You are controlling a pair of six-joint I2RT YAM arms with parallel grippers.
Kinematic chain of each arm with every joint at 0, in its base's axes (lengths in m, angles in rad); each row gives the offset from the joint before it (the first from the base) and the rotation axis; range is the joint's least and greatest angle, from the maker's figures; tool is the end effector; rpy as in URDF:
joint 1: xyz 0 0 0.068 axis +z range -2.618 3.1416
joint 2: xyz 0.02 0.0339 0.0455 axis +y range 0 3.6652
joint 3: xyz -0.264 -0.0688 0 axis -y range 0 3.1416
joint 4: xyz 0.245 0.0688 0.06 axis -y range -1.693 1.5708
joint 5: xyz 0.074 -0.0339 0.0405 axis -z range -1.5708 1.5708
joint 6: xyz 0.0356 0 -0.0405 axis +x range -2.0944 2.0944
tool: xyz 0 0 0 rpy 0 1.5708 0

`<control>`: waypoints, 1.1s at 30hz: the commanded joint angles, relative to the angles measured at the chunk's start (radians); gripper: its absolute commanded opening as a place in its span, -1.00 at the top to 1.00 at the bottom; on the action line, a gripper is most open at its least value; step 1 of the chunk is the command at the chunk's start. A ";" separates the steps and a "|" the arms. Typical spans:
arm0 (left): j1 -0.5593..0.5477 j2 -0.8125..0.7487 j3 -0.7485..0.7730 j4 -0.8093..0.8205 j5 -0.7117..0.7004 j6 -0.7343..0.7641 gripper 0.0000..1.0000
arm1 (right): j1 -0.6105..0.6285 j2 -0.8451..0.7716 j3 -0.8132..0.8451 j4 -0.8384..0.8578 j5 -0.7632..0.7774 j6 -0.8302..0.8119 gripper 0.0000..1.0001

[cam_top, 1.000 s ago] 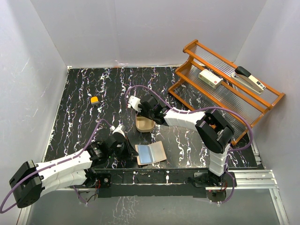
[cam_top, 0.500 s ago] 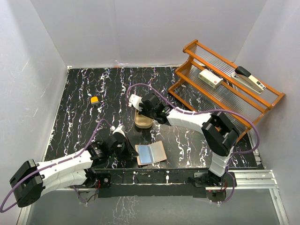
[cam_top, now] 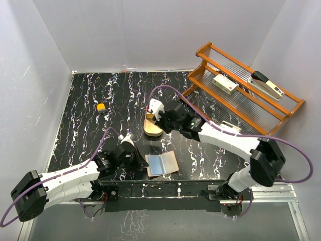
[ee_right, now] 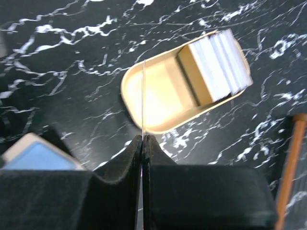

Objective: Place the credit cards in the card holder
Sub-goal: Insert the credit card into the card holder.

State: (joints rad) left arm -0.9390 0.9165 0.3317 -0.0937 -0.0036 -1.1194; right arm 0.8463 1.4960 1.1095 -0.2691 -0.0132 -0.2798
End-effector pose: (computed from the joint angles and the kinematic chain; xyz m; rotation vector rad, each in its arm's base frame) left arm 0.1076 -0.1468 0.1690 -0.2264 2.4796 -1.0182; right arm 0.2228 0.2524 0.2732 -1.2050 1.8954 0.3233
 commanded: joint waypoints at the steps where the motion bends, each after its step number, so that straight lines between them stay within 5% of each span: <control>1: -0.002 -0.017 0.000 0.043 -0.003 -0.010 1.00 | 0.004 -0.140 -0.067 -0.004 -0.099 0.263 1.00; 5: -0.002 0.000 0.000 0.058 -0.015 -0.013 1.00 | 0.007 -0.243 -0.186 0.070 -0.211 0.478 1.00; 15: -0.003 0.057 0.025 0.023 -0.068 -0.005 0.95 | 0.008 -0.291 -0.369 0.038 -0.166 0.870 1.00; 23: -0.002 0.136 0.072 -0.031 -0.096 0.011 0.94 | 0.007 -0.320 -0.453 0.028 -0.172 1.009 1.00; 33: -0.003 0.111 0.056 -0.071 -0.120 -0.003 0.61 | 0.007 -0.318 -0.565 0.070 -0.087 1.047 1.00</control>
State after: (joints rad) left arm -0.9390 1.0557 0.3725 -0.1131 -0.0769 -1.1198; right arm 0.8509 1.2015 0.5781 -0.2573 -0.1658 0.7353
